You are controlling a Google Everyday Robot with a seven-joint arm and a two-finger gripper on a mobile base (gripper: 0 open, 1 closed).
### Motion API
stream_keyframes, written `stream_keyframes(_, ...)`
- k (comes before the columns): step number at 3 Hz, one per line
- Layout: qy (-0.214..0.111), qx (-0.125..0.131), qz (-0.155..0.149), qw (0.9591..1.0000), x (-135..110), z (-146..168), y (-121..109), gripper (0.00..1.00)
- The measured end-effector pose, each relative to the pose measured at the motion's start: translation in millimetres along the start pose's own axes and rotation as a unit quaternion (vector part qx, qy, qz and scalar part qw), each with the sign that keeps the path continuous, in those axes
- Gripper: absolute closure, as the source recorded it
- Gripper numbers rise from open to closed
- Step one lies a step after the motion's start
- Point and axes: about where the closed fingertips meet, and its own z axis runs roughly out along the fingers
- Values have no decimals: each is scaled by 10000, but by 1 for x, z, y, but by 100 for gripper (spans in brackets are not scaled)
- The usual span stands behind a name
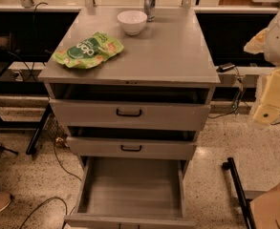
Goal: Close bottom drawer
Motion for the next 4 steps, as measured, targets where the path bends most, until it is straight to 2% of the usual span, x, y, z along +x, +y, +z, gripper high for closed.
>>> stream_keyframes(1,0,0,0,10000,0,0,0,0)
stream_keyframes(2,-39,-229,256,9994,8,31,13,0)
stream_keyframes(3,-297,-696,950,9926,17,108,45,0)
stream_keyframes(4,-179,-875,997,9910,26,133,64,0)
